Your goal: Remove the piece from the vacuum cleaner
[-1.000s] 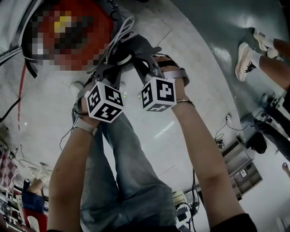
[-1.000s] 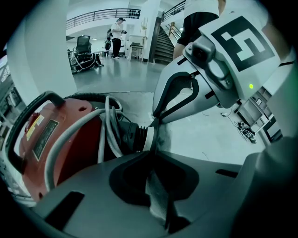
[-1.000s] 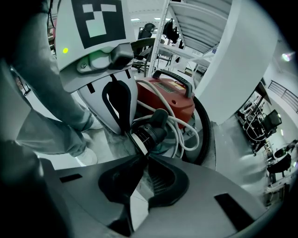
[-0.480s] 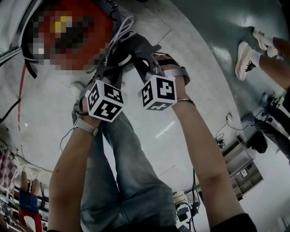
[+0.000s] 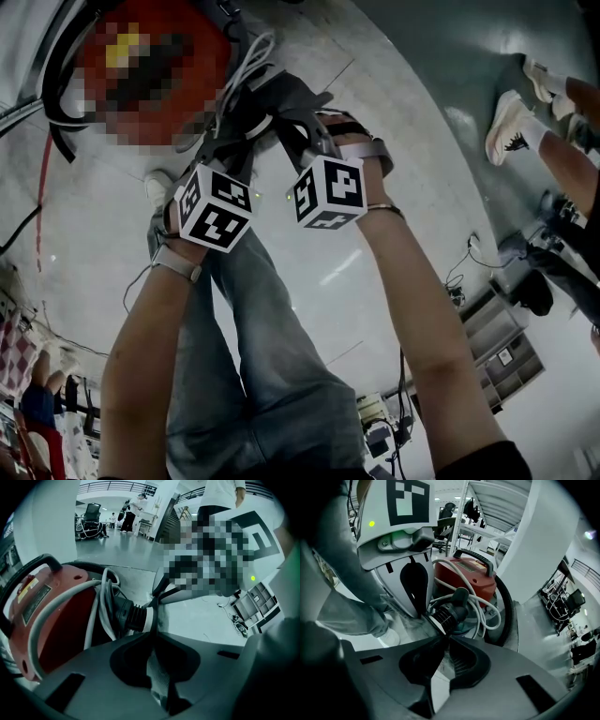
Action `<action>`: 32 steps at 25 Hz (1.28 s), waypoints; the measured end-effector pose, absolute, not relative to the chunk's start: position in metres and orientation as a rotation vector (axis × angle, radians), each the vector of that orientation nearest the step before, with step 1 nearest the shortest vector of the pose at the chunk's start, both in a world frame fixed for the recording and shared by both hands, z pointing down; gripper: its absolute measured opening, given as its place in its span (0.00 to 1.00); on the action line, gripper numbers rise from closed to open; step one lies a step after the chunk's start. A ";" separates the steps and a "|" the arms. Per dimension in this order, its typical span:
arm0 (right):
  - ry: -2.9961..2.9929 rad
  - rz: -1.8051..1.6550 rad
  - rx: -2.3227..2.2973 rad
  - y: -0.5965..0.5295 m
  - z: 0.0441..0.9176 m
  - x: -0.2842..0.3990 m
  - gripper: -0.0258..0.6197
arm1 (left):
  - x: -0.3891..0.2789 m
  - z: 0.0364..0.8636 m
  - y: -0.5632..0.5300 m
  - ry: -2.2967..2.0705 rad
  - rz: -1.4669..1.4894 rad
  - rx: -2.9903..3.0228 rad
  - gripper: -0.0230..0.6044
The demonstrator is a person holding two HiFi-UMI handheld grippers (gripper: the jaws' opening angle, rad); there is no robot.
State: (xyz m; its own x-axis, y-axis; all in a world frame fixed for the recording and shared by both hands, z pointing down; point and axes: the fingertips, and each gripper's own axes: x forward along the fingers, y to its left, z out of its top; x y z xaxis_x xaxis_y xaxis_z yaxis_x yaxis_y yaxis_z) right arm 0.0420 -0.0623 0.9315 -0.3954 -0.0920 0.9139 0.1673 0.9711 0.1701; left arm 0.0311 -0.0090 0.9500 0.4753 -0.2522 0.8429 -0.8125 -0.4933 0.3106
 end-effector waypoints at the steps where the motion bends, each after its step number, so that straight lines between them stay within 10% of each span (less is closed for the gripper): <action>1: -1.958 -0.279 -0.053 -0.062 0.932 0.042 0.13 | 0.031 0.950 -0.009 -0.879 0.981 1.994 0.10; 32: -1.888 -0.115 -0.021 0.012 0.947 0.113 0.12 | 0.087 0.956 0.059 -0.654 1.072 2.110 0.10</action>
State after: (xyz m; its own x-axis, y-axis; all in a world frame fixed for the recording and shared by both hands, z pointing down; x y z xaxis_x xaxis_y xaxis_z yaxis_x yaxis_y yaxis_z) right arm 0.1125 0.0122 0.9467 -0.3156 -0.0428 0.9479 0.0722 0.9950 0.0690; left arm 0.0867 0.0593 0.9560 0.5365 -0.1293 0.8340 -0.6824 -0.6478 0.3386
